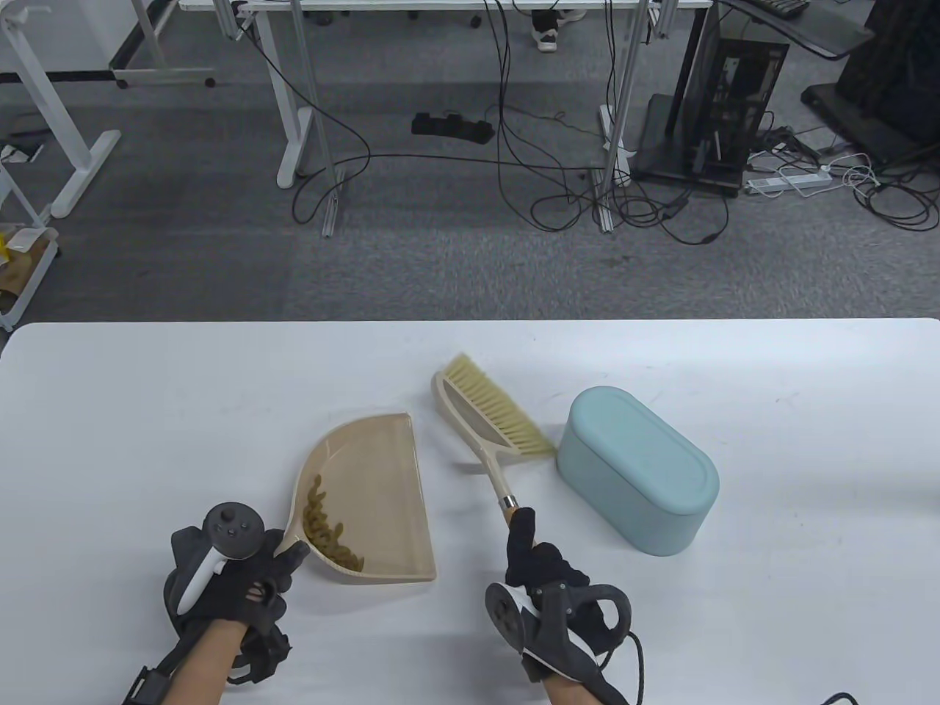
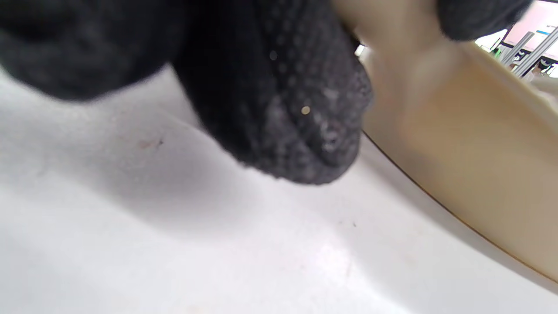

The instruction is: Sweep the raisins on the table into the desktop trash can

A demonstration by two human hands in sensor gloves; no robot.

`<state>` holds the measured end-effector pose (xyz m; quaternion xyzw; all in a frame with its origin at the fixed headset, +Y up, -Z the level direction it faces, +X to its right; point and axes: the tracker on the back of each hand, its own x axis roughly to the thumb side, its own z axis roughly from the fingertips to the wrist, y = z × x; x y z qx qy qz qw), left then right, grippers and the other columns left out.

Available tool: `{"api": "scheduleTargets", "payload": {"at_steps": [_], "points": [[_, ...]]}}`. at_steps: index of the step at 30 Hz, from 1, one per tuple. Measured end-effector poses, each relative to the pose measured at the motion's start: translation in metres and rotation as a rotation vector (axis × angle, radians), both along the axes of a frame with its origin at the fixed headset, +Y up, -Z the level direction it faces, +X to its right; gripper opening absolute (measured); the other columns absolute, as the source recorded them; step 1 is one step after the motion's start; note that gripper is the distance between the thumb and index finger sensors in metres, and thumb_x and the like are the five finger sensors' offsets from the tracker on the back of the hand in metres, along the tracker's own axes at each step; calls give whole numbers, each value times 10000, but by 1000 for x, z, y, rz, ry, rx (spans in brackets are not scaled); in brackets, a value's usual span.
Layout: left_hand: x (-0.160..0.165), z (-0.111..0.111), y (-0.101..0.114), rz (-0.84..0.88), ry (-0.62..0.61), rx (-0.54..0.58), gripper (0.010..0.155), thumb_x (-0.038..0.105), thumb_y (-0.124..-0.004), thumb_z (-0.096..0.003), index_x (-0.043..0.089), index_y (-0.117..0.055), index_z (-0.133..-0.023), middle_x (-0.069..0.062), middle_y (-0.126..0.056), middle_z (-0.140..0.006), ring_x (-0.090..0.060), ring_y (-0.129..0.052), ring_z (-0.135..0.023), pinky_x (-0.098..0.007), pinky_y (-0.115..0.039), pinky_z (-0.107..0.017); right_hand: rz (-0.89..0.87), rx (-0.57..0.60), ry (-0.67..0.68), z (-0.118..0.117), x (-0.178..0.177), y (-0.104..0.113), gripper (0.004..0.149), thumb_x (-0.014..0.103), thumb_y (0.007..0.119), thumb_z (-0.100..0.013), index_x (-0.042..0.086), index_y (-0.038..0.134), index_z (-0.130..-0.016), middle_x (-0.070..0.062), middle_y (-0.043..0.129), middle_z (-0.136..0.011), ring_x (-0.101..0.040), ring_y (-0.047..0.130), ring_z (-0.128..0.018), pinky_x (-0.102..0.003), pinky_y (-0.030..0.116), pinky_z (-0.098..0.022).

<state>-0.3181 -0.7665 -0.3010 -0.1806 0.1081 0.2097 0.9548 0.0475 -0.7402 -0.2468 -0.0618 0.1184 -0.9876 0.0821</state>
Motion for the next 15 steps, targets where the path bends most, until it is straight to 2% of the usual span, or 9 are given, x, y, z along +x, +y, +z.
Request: {"api": "scheduleTargets", "payload": {"at_steps": [3, 8, 13, 15], "points": [[-1, 2, -2, 15, -4, 17, 707, 631, -612, -480, 172, -670, -1015, -8, -953, -585, -101, -1057, -181, -282, -906, -152, 142, -140, 5, -5, -17, -17, 664, 345, 707, -512, 71, 501, -1080, -220, 877, -721, -222, 1016, -311, -394, 867, -223], [-2, 3, -3, 18, 0, 20, 706, 632, -609, -483, 172, -667, -1016, -7, -954, -583, -101, -1057, -181, -280, -906, -149, 57, -322, 31, -10, -32, -28, 724, 323, 759, -500, -14, 451, -1063, -294, 864, -743, -304, 1047, -338, -430, 882, -229], [-3, 3, -4, 31, -1, 18, 706, 634, -607, -486, 174, -664, -1019, -6, -954, -584, -101, -1058, -185, -280, -905, -151, 204, -344, 111, -8, -47, -44, 726, 346, 728, -520, -48, 435, -1055, -310, 874, -732, -329, 989, -256, -394, 854, -173], [-3, 4, -3, 34, -1, 19, 707, 634, -607, -486, 174, -662, -1020, -8, -954, -584, -103, -1058, -187, -281, -905, -152, 248, -363, 111, -8, -49, -43, 705, 344, 697, -534, -40, 423, -1058, -316, 861, -742, -310, 987, -243, -376, 851, -165]]}}
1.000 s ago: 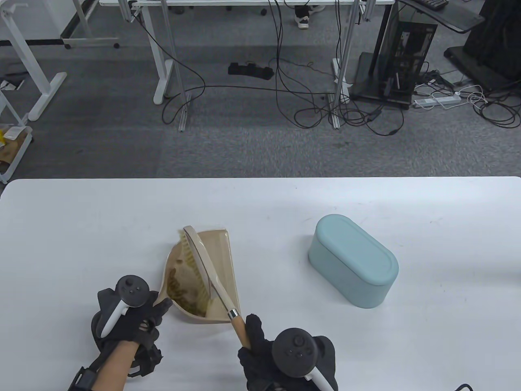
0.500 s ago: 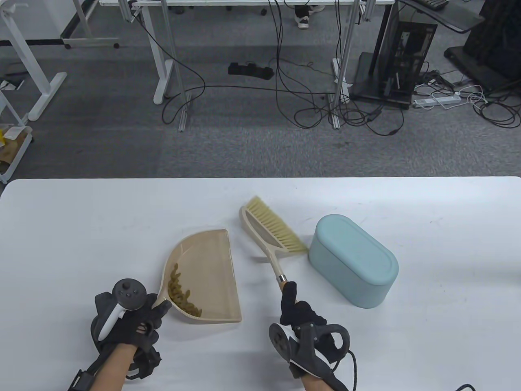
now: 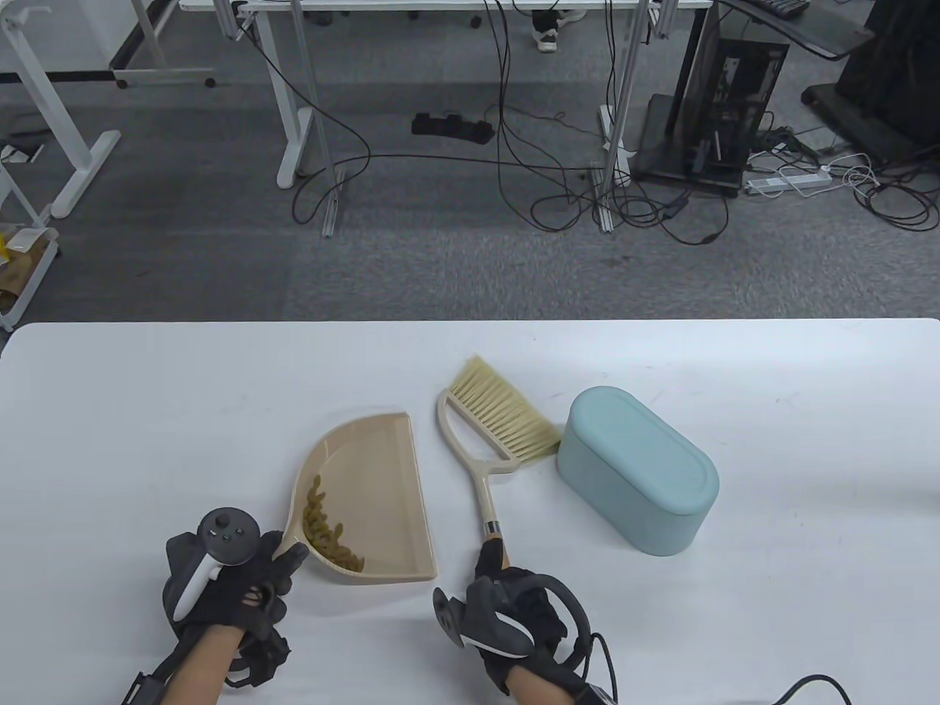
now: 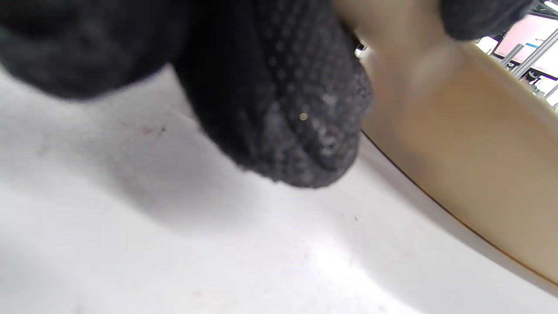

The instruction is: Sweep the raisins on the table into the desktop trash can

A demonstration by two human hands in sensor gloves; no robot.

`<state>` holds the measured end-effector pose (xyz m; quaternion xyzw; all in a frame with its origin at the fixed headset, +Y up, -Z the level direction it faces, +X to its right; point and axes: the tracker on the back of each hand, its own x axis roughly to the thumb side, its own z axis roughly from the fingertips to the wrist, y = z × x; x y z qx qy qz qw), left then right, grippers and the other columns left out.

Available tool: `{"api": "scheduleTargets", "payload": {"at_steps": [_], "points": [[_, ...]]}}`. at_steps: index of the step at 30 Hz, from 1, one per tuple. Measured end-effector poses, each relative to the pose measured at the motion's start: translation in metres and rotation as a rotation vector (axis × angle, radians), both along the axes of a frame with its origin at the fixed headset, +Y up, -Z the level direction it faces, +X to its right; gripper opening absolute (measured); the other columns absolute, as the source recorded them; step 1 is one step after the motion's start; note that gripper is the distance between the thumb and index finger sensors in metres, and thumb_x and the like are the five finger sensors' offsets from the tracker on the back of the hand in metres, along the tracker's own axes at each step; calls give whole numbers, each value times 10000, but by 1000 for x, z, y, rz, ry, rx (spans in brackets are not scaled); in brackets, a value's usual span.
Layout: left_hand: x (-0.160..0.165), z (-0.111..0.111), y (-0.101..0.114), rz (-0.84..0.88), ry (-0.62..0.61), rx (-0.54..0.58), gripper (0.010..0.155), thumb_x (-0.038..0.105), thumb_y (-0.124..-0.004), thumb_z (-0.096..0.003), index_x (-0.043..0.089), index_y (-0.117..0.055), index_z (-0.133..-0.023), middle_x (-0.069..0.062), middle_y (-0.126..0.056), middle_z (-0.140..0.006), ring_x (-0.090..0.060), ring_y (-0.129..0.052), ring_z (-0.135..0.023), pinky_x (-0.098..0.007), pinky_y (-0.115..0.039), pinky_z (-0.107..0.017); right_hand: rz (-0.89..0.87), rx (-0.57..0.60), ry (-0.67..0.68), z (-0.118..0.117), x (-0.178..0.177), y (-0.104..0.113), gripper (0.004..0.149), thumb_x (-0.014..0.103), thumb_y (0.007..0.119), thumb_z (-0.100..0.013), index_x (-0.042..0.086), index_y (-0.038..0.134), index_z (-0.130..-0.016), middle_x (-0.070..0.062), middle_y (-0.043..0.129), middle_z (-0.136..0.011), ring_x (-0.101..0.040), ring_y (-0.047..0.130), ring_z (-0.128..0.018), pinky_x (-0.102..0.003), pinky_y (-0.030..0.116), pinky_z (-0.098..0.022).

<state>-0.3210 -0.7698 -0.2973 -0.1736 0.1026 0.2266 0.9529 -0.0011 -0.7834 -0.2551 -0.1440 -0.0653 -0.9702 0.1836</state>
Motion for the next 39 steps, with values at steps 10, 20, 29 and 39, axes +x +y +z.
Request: {"api": "scheduleTargets", "payload": {"at_steps": [10, 20, 29, 39], "points": [[0, 0, 0, 3, -2, -5, 706, 636, -605, -486, 176, -665, -1018, -7, -954, -584, -104, -1058, -189, -283, -904, -153, -469, 334, -191, 3, 80, 72, 863, 558, 745, -490, 196, 315, -1145, -282, 340, -1128, -566, 551, -966, -731, 497, -629], [-1, 0, -1, -7, -3, 0, 709, 638, -604, -485, 177, -662, -1020, -9, -953, -585, -109, -1058, -192, -287, -903, -156, -710, 290, -512, -22, 202, 64, 748, 414, 760, -536, 291, 353, -1151, -92, 178, -1220, -343, -43, -1124, -661, -160, -603], [-1, -1, -1, -8, 1, -1, 710, 642, -603, -483, 179, -667, -1017, -8, -955, -582, -111, -1058, -191, -288, -902, -155, -802, 321, -467, -29, 205, 60, 673, 367, 725, -546, 222, 404, -1120, -97, 295, -1199, -314, 41, -1153, -664, -121, -635], [-1, -1, -1, -15, 3, -3, 711, 645, -601, -481, 182, -668, -1017, -6, -955, -582, -112, -1058, -191, -289, -902, -156, -1109, 430, -528, -32, 234, 87, 655, 306, 680, -581, 399, 355, -1142, -65, 272, -1224, -365, 110, -1164, -659, -111, -696]]}}
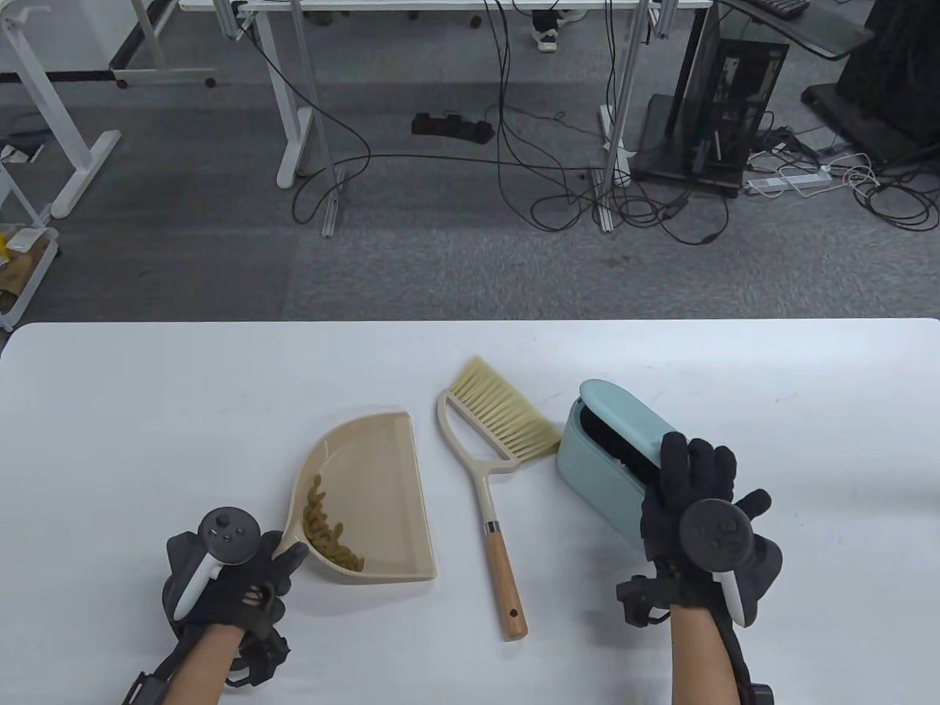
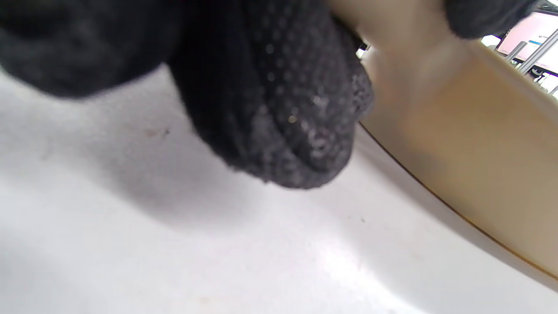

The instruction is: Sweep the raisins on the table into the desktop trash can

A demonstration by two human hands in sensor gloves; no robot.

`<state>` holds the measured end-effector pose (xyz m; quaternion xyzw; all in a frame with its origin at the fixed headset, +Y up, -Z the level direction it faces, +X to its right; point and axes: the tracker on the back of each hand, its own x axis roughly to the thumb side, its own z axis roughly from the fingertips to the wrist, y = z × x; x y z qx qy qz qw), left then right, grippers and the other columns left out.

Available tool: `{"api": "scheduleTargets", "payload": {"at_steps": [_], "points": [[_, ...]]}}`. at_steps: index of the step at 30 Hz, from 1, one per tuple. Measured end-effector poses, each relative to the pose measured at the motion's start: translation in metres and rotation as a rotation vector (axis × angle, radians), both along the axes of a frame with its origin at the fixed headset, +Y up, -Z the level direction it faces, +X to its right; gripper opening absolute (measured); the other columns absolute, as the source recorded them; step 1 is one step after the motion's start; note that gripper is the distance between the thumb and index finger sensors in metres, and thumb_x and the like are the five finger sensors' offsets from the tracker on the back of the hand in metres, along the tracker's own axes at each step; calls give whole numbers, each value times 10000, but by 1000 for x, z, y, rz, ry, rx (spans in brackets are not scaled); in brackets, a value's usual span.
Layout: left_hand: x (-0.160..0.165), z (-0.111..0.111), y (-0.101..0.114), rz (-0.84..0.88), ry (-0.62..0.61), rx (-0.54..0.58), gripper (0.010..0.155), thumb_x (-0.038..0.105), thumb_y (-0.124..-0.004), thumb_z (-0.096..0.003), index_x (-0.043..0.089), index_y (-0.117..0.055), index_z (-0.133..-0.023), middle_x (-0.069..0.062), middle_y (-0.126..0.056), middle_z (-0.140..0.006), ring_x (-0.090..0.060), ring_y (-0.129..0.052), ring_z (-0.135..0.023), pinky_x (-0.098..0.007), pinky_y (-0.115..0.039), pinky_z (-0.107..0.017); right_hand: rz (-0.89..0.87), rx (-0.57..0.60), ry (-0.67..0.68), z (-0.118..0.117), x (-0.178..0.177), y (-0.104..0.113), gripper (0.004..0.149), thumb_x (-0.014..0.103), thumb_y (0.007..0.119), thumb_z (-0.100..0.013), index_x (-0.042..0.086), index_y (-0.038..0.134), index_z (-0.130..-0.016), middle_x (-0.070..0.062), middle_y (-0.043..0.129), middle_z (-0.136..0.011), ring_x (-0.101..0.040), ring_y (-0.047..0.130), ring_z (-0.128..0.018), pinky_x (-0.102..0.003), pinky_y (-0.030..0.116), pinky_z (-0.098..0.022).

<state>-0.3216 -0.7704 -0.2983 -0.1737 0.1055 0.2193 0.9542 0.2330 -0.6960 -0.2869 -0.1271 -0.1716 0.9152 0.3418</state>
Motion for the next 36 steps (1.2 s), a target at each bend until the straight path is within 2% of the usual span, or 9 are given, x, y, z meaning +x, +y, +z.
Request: {"api": "scheduleTargets", "payload": {"at_steps": [3, 9, 12, 16, 20, 24, 26, 32, 36], "points": [[0, 0, 0, -6, 1, 3, 713, 646, -600, -480, 181, -668, -1016, -6, -955, -581, -111, -1058, -192, -289, -902, -156, -59, 21, -17, -4, 17, 8, 615, 293, 648, -598, 428, 384, -1137, -45, 262, -1236, -336, 88, -1180, -640, -133, -727], [1, 0, 0, -11, -1, 17, 717, 648, -600, -479, 173, -671, -1011, -2, -956, -577, -109, -1056, -187, -287, -900, -152, -245, 102, -67, 3, 45, 2, 682, 326, 657, -600, 424, 264, -1148, -63, 246, -1235, -361, 93, -1168, -657, -94, -727], [-3, 1, -3, 23, 8, 37, 712, 657, -610, -473, 169, -705, -982, 28, -960, -579, -92, -1056, -188, -272, -900, -151, -217, 136, -91, 13, 51, -8, 653, 271, 673, -591, 391, 343, -1141, -103, 277, -1221, -405, 134, -1145, -692, -31, -712], [-12, 0, -1, 251, 127, 49, 660, 603, -699, -476, 129, -742, -933, 11, -960, -608, -103, -1057, -237, -292, -905, -192, -26, 86, -43, 28, 52, -22, 660, 284, 679, -583, 352, 339, -1145, -137, 324, -1206, -446, 206, -1120, -717, 49, -693], [-8, -2, 14, 337, 128, 175, 653, 569, -706, -498, 109, -684, -962, 0, -932, -655, -104, -1052, -289, -295, -905, -225, 38, 15, 26, 35, 48, -32, 618, 269, 676, -576, 297, 440, -1147, -157, 364, -1199, -466, 236, -1112, -725, 71, -688], [21, -13, 43, 437, 77, 269, 649, 546, -702, -521, 98, -643, -986, -13, -911, -689, -112, -1049, -323, -302, -903, -246, 71, -63, 113, 30, 37, -48, 561, 292, 670, -576, 221, 544, -1118, -182, 352, -1198, -479, 221, -1104, -717, 42, -677], [44, -25, 62, 468, 52, 284, 647, 534, -700, -529, 93, -624, -997, -17, -901, -705, -117, -1046, -339, -307, -901, -258, 77, -59, 111, 29, 35, -49, 584, 304, 655, -580, 218, 483, -1132, -193, 322, -1195, -497, 223, -1092, -719, 56, -673], [136, -60, 114, 515, -75, 337, 644, 485, -704, -546, 92, -563, -1035, -41, -866, -754, -132, -1033, -391, -326, -894, -296, 61, -70, 117, 29, 33, -52, 599, 282, 653, -579, 213, 448, -1138, -202, 298, -1191, -508, 221, -1083, -711, 16, -650], [192, -73, 136, 487, -115, 377, 645, 474, -703, -552, 86, -544, -1042, -49, -856, -764, -138, -1029, -404, -331, -892, -305, 74, -79, 113, 30, 33, -52, 609, 275, 655, -578, 213, 435, -1142, -206, 300, -1189, -514, 228, -1080, -714, 19, -647]]}}
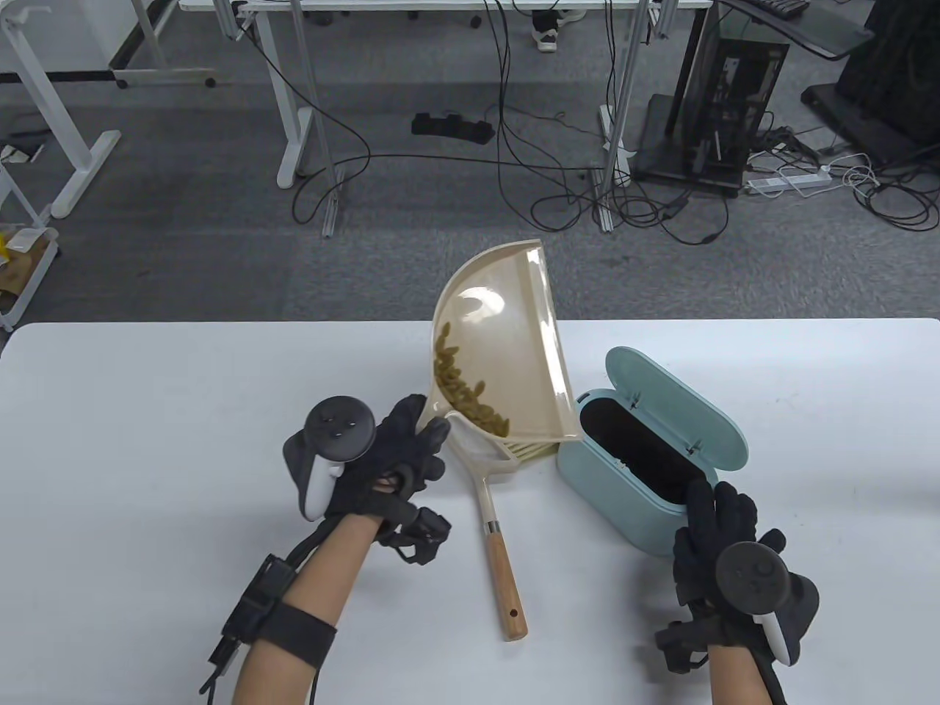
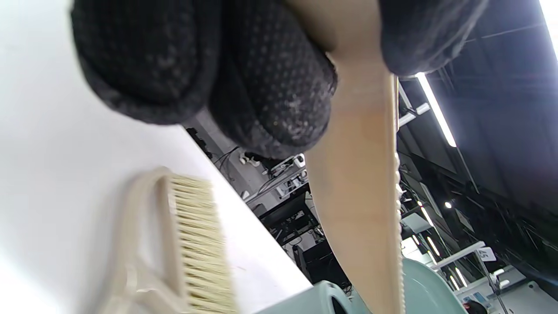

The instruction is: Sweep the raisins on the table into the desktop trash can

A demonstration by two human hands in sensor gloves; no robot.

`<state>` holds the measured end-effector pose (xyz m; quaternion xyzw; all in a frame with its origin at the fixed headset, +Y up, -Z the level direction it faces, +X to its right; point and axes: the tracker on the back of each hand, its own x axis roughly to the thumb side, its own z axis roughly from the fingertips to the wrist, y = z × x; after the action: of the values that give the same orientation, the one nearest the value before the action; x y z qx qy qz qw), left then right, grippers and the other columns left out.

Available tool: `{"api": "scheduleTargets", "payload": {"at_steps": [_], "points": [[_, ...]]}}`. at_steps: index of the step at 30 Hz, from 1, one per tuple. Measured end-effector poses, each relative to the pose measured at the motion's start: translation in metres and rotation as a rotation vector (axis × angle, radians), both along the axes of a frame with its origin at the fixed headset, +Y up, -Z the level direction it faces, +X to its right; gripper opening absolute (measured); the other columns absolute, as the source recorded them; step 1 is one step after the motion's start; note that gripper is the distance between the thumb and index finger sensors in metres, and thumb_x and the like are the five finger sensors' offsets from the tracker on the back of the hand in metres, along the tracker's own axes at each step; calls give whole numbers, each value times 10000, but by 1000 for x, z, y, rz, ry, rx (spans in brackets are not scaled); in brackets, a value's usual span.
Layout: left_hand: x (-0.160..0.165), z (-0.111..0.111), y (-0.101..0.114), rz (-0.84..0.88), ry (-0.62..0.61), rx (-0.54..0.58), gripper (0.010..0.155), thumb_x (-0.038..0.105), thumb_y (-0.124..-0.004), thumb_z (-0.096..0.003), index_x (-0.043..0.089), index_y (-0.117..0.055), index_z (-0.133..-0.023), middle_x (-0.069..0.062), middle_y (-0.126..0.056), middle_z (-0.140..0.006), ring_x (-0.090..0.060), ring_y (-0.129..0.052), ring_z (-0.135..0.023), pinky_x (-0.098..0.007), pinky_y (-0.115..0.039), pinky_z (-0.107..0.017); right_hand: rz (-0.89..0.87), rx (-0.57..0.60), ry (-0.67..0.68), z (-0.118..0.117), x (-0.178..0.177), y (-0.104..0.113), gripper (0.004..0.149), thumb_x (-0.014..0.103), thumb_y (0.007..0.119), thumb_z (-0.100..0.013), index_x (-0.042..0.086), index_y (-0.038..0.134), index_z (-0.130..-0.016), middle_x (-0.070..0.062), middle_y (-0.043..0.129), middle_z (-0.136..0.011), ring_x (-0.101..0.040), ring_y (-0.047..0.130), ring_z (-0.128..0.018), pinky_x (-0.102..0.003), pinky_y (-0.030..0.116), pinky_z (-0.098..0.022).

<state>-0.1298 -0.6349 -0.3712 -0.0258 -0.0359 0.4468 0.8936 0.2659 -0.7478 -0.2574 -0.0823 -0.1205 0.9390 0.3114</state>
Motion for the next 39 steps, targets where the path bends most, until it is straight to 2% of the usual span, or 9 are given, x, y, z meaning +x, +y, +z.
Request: {"api": "scheduleTargets", "payload": {"at_steps": [3, 6, 8, 11, 15, 22, 30, 35, 39], "points": [[32, -3, 12, -80, -5, 45, 679, 459, -710, -554, 61, -489, -1057, -57, -846, -776, -141, -1025, -414, -338, -890, -313, 2, 4, -9, 0, 1, 2, 601, 269, 660, -576, 209, 462, -1140, -210, 331, -1188, -517, 253, -1082, -717, 15, -644], [57, -1, 24, -236, -2, 157, 718, 451, -721, -552, 38, -433, -1064, -59, -838, -782, -141, -1022, -419, -341, -889, -316, 2, 3, -7, 0, 1, 2, 598, 268, 659, -576, 209, 462, -1138, -215, 328, -1187, -518, 251, -1080, -718, 17, -643], [68, 2, 30, -330, -4, 239, 729, 446, -729, -550, 34, -420, -1066, -57, -833, -786, -137, -1019, -422, -341, -890, -319, 2, 2, -7, 0, 1, 2, 600, 269, 659, -577, 206, 463, -1140, -213, 331, -1188, -519, 254, -1080, -717, 17, -645], [77, 6, 33, -381, -13, 295, 730, 441, -733, -551, 32, -416, -1066, -55, -824, -791, -131, -1016, -422, -340, -891, -317, -2, 7, -6, -1, 1, 2, 588, 272, 658, -578, 203, 477, -1133, -219, 335, -1184, -522, 262, -1077, -718, 18, -645], [79, 8, 36, -423, -20, 321, 714, 444, -730, -552, 46, -437, -1066, -49, -824, -793, -124, -1015, -421, -336, -890, -316, -7, 9, -5, -1, 1, 2, 589, 271, 660, -577, 192, 482, -1133, -227, 343, -1179, -528, 292, -1071, -718, 22, -646], [72, 8, 30, -404, -24, 295, 698, 447, -715, -560, 68, -433, -1074, -46, -820, -798, -121, -1013, -426, -333, -888, -322, -11, 13, -6, -1, 1, 2, 588, 271, 655, -578, 189, 476, -1132, -230, 346, -1174, -527, 318, -1067, -719, 26, -648], [34, 18, 32, -316, -20, 300, 686, 443, -687, -573, 81, -405, -1083, -43, -805, -815, -127, -1007, -450, -338, -882, -341, -21, 10, 0, 0, 1, 1, 590, 267, 653, -578, 197, 466, -1134, -225, 334, -1176, -525, 315, -1070, -722, 45, -659], [-15, 28, 29, -234, 15, 264, 700, 449, -701, -567, 81, -407, -1084, -42, -814, -809, -127, -1011, -440, -337, -883, -333, -6, 13, 0, 0, 1, 0, 598, 266, 652, -578, 200, 449, -1137, -226, 329, -1175, -525, 319, -1068, -724, 59, -663], [-71, 37, 7, -233, 97, 200, 717, 467, -718, -559, 81, -415, -1082, -34, -828, -797, -117, -1019, -420, -325, -887, -321, -9, 15, 1, 0, 0, 0, 597, 267, 652, -577, 202, 448, -1135, -227, 325, -1174, -525, 321, -1068, -725, 64, -664]]}}
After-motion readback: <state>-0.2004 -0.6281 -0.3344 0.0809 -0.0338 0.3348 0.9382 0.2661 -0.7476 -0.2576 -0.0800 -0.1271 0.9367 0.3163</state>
